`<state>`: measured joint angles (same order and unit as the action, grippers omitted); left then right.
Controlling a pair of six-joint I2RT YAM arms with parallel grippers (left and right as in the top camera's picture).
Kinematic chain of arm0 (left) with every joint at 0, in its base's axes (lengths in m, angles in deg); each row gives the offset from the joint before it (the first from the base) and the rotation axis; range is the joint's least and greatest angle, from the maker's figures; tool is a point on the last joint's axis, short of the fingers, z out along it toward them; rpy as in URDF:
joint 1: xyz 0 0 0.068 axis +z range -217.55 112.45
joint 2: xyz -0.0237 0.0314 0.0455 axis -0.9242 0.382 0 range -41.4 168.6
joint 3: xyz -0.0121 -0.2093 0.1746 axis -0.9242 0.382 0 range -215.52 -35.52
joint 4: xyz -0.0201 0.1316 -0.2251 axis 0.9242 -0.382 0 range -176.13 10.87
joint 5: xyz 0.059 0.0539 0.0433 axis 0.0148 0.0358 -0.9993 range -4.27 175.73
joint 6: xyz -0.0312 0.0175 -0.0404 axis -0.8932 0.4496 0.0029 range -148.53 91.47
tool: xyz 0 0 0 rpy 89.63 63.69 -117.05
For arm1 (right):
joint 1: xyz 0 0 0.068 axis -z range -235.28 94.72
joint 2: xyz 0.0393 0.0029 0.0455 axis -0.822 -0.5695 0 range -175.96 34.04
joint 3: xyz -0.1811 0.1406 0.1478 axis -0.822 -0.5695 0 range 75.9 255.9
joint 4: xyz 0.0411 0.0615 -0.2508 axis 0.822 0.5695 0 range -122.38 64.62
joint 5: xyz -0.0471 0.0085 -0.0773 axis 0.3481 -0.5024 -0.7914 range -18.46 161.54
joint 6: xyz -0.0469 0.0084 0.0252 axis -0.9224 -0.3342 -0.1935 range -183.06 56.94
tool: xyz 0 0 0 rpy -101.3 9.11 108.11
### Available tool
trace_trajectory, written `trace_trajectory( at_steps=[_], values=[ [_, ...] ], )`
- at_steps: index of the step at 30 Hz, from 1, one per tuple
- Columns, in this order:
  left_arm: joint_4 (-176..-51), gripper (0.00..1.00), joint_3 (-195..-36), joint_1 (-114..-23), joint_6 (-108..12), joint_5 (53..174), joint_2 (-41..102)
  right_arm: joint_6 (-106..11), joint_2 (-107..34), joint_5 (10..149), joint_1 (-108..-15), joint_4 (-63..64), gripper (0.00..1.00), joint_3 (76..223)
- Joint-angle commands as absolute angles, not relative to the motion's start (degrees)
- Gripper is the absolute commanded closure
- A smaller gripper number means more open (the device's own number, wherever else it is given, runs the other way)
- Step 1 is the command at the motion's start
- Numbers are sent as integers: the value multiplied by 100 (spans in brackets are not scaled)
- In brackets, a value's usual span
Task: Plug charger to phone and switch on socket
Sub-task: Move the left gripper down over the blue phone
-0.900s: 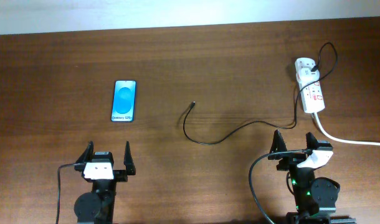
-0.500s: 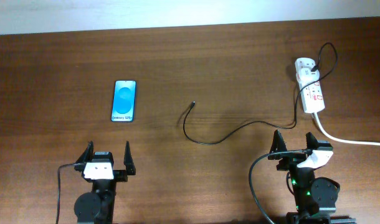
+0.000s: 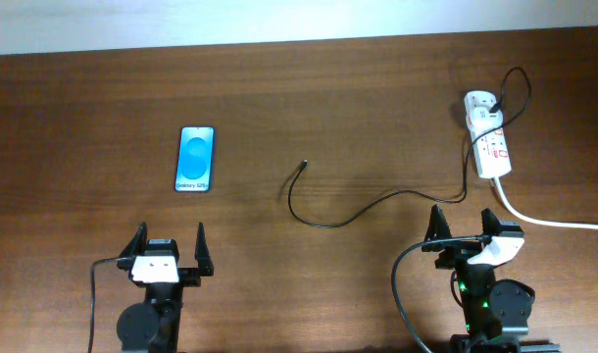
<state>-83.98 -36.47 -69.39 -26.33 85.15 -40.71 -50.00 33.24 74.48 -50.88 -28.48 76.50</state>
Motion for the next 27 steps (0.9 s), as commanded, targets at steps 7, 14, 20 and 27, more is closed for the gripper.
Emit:
trace_trajectory(
  at_steps=[7, 14, 20, 27],
  values=[
    [-8387, 1, -3601, -6924, -2539, 8489, -4073, -5063, 3368, 7522, -5077, -2824, 1, 7622],
    [-7775, 1, -3730, -6924, -2471, 9101, -4073, -5063, 3368, 7522, -5077, -2824, 1, 7622],
    [-8148, 1, -4220, -6924, -2587, 9090, -4073, -5063, 3368, 7522, -5077, -2824, 1, 7622],
    [-9040, 1, -5562, -6924, -2810, 9000, -3627, -5063, 3368, 7522, -5077, -2824, 1, 7622]
  ],
)
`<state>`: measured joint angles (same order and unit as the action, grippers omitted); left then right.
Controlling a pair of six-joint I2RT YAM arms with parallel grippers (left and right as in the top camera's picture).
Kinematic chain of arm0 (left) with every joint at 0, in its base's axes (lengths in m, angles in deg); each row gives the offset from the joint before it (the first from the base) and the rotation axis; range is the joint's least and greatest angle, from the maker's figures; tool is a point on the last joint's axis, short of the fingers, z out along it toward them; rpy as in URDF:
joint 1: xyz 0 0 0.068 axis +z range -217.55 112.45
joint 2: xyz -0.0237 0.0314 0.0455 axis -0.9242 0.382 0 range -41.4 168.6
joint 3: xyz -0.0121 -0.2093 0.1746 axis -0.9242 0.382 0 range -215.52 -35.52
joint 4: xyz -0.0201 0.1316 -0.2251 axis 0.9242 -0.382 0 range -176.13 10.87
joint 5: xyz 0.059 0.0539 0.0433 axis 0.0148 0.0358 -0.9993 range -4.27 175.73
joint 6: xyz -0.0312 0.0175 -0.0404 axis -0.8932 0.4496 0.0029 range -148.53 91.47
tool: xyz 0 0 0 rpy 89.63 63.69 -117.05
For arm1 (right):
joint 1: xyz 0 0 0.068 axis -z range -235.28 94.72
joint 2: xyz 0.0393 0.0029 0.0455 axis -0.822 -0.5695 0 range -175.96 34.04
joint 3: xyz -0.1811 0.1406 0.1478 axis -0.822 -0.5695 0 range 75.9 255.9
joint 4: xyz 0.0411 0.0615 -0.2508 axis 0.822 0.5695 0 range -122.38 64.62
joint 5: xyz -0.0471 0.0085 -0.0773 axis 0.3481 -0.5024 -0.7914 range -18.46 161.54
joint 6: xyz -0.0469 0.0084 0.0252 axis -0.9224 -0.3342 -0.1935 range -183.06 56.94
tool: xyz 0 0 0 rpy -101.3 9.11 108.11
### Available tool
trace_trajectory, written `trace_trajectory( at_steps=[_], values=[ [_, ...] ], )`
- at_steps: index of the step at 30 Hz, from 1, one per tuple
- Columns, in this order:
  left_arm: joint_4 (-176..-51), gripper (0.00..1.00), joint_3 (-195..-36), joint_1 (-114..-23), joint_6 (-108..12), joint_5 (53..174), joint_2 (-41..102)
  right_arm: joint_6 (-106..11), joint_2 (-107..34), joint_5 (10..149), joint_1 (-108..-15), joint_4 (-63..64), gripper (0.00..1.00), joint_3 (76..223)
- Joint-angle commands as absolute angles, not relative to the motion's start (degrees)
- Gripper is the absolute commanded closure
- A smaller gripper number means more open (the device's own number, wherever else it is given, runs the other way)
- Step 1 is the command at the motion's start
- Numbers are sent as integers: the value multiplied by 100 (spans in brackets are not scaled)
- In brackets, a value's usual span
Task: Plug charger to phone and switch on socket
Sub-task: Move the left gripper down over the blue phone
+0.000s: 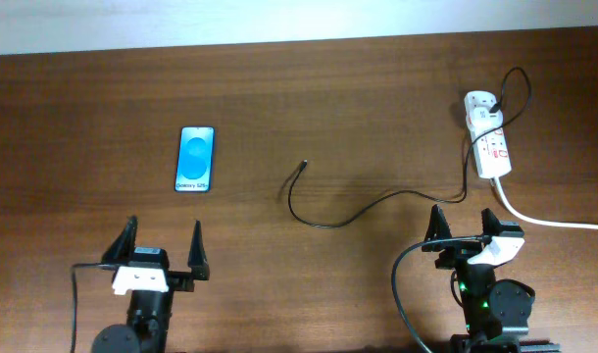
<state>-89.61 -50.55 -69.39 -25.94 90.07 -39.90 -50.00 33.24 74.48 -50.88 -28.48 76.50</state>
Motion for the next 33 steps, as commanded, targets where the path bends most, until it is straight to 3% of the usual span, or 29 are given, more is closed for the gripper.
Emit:
trace_trajectory(
  at_steps=[1, 11, 14, 26, 29, 33],
  values=[
    [-9053, 1, -5684, -6924, -2860, 9000, -3481, -5063, 3368, 7522, -5077, -2824, 1, 7622],
    [-10880, 1, -9817, -6924, -2924, 9086, 1439, -5063, 3368, 7522, -5077, -2824, 1, 7622],
    [-10679, 1, -11009, -6924, -2893, 9090, 3048, -5063, 3368, 7522, -5077, -2821, 1, 7622],
    [-10234, 1, -11085, -6924, -2891, 9075, 5507, -5063, 3368, 7522, -5077, -2821, 1, 7622],
    [-10227, 1, -11083, -6924, -2893, 8273, 5817, -5063, 3368, 7522, -5077, -2821, 1, 7622],
    [-10227, 1, -11083, -6924, -2893, 8183, 6176, -5063, 3368, 7522, -5077, -2821, 1, 7622]
  ],
)
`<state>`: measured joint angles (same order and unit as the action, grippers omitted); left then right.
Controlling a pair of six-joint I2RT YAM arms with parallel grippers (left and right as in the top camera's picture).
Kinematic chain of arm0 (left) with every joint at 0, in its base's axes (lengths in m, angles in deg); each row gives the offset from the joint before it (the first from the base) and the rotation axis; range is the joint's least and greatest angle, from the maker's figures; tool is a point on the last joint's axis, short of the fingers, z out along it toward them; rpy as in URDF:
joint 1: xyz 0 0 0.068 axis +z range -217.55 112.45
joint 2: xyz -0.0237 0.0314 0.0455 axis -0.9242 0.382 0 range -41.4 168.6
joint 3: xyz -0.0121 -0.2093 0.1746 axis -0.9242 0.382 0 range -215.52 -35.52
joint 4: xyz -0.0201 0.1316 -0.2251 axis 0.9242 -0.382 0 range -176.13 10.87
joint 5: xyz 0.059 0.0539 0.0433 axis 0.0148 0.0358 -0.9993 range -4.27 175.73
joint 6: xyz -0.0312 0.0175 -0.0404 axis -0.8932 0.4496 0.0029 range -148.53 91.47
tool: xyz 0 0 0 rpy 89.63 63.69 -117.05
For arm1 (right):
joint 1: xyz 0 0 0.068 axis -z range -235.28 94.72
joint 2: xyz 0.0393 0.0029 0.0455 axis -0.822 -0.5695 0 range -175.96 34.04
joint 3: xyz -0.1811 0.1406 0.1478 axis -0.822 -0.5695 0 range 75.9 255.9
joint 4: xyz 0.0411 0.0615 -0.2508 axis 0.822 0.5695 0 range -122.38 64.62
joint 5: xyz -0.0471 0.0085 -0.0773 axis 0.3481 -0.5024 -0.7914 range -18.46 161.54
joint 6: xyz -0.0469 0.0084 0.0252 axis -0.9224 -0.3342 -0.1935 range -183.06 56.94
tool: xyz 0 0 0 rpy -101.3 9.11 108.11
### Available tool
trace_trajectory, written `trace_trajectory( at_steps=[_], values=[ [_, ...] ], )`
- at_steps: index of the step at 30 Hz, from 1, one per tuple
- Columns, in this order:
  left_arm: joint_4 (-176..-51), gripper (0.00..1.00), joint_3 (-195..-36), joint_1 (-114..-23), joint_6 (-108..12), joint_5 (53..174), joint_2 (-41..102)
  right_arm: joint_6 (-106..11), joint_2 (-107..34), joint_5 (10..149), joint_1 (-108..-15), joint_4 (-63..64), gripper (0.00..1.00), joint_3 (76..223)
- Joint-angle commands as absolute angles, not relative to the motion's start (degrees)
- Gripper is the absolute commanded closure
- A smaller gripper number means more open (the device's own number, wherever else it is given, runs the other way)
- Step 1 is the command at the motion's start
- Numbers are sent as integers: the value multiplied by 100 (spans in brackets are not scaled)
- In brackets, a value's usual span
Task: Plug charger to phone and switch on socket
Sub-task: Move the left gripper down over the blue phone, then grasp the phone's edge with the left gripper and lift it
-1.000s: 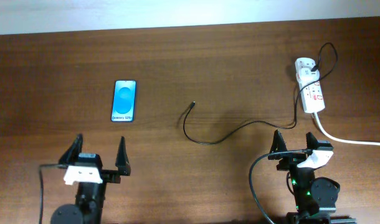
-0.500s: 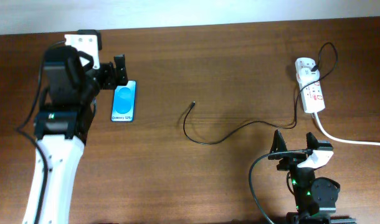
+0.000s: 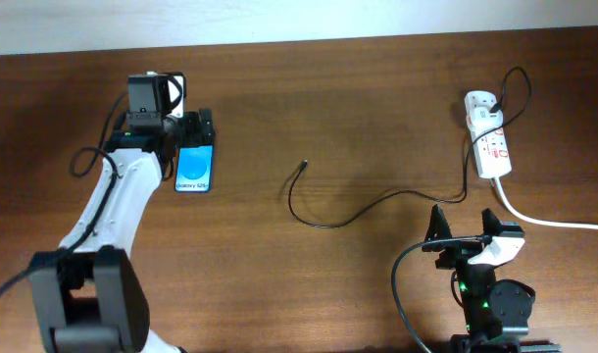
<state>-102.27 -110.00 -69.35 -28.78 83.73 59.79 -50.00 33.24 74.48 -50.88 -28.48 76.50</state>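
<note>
The phone [image 3: 194, 169], blue screen up, lies at the left of the table. My left gripper [image 3: 186, 134] is stretched out over its far end, open, with a finger on either side of it. The black charger cable [image 3: 323, 223] snakes across the middle. Its free plug tip [image 3: 304, 164] lies bare on the wood, right of the phone. The cable's other end runs up into the white socket strip [image 3: 488, 137] at the far right. My right gripper [image 3: 465, 227] stands open near the front edge, below the strip, with nothing in it.
A thick white mains cord [image 3: 554, 222] leaves the socket strip toward the right edge. The dark wooden table [image 3: 309, 78] ends at a pale wall along the back. My left arm [image 3: 108, 211] lies diagonally over the table's left part.
My left arm has gone from the front edge out to the phone, and its open gripper now straddles the phone's far end. Phone, cable and right arm have not moved.
Both grippers first stood open at the front edge, the phone and cable lying apart. The left gripper then sat slightly lower and turned a little, still by the edge. Now it is at the phone, open.
</note>
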Motion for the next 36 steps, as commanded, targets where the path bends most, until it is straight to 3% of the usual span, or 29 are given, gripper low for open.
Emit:
trace_trajectory(
  at_steps=[1, 13, 26, 28, 32, 34, 36],
  values=[
    [-10229, 1, -11083, -6924, -2895, 8185, 6268, -5063, 3368, 7522, -5077, -2821, 1, 7622],
    [-10301, 1, -11068, -6920, -2261, 8791, 7761, -5063, 3368, 7522, -5077, -2824, 1, 7622],
    [-10317, 0, -11068, -6749, -2264, 8791, 7883, -5063, 3368, 7522, -5077, -2821, 1, 7622],
    [-10317, 15, -11068, -6749, -2266, 8791, 7924, -5063, 3368, 7522, -5077, -2824, 1, 7622],
    [-10454, 30, -11068, -6749, -2266, 8810, 8075, -5063, 3368, 7522, -5077, -2824, 1, 7622],
    [-10496, 28, -11068, -6749, -2268, 9048, 8075, -5063, 3368, 7522, -5077, -2824, 1, 7622],
    [-10515, 9, -11068, -6749, -2268, 9112, 8075, -5063, 3368, 7522, -5077, -2821, 1, 7622]
  ],
)
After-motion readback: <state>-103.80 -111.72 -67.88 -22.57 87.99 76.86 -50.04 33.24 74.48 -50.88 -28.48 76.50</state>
